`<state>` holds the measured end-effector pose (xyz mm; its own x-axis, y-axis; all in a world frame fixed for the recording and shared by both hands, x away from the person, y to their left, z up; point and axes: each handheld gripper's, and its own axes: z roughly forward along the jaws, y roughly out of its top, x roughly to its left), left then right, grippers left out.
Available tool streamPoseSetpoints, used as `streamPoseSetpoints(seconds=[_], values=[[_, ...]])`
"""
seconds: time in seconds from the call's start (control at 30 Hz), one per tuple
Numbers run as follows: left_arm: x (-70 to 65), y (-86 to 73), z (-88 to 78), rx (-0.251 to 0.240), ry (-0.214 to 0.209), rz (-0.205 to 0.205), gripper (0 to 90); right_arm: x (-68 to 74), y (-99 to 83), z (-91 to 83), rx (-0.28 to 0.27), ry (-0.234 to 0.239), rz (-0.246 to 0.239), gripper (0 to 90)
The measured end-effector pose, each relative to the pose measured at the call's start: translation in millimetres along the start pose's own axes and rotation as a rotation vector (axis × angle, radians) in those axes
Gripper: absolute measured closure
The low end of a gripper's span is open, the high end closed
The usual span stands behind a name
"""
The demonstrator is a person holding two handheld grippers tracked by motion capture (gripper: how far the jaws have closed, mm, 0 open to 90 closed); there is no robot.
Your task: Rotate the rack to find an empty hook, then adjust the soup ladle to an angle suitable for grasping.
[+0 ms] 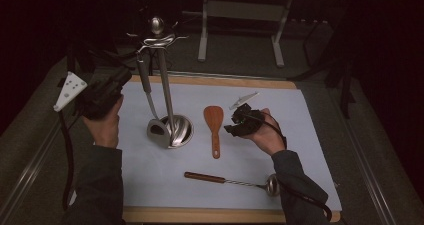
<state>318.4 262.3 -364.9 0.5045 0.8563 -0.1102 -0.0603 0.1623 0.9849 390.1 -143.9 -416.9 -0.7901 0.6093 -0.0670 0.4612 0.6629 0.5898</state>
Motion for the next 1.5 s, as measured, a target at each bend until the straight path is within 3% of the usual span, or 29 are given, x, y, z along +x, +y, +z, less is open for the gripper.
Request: streamPoseSetpoints(seconds=[0.17, 0.43, 0.53, 0.6, 0.63, 0.7, 0.8, 0.93, 1.0, 1.03, 1.27, 1.4, 1.5], values=[[0.2, -32.6, -13.2, 0.064, -0.001, 0.013, 73.1, -2.0, -5.3, -0.9, 0.012, -0.004, -0.002, 54.7], [-0.8, -95.5, -29.3, 0.172, 0.002, -0.031, 68.9, 1.9, -9.9, -3.3, 0.026, 0.006, -0.03, 54.7], [0.0, -112.0, -32.1, 0.2, 0.013, -0.047, 68.1, 4.9, -11.9, -3.4, 0.037, 0.012, -0.049, 54.7], [0.0, -112.0, -32.1, 0.2, 0.013, -0.047, 68.1, 5.9, -12.3, -3.4, 0.041, 0.015, -0.049, 54.7], [1.2, -127.6, -33.4, 0.223, 0.026, -0.063, 68.0, 8.4, -13.4, -3.5, 0.045, 0.028, -0.061, 56.3], [1.7, -135.8, -34.0, 0.242, 0.032, -0.069, 68.0, 11.6, -14.7, -2.9, 0.048, 0.037, -0.082, 57.9], [2.1, -141.7, -34.0, 0.255, 0.035, -0.078, 67.7, 16.2, -16.1, -2.1, 0.055, 0.05, -0.095, 62.9], [4.7, -149.7, -32.7, 0.28, 0.051, -0.079, 67.6, 30.6, -21.6, 2.7, 0.048, 0.105, -0.145, 82.8], [5.5, -153.9, -32.3, 0.302, 0.061, -0.064, 67.7, 33.7, -22.8, 3.9, 0.049, 0.121, -0.149, 85.9], [6.1, -155.2, -32.6, 0.309, 0.068, -0.062, 67.6, 39.0, -25.2, 6.6, 0.041, 0.157, -0.164, 88.8], [6.3, -155.6, -35.2, 0.31, 0.074, -0.057, 66.7, 62.6, -35.7, 17.7, 0.058, 0.25, -0.204, 90.0], [5.4, -155.8, -35.0, 0.315, 0.073, -0.052, 66.7, 74.6, -40.5, 23.6, 0.094, 0.256, -0.23, 89.9], [5.1, -155.9, -35.3, 0.317, 0.075, -0.054, 66.7, 88.7, -45.1, 30.8, 0.109, 0.291, -0.266, 89.9]])
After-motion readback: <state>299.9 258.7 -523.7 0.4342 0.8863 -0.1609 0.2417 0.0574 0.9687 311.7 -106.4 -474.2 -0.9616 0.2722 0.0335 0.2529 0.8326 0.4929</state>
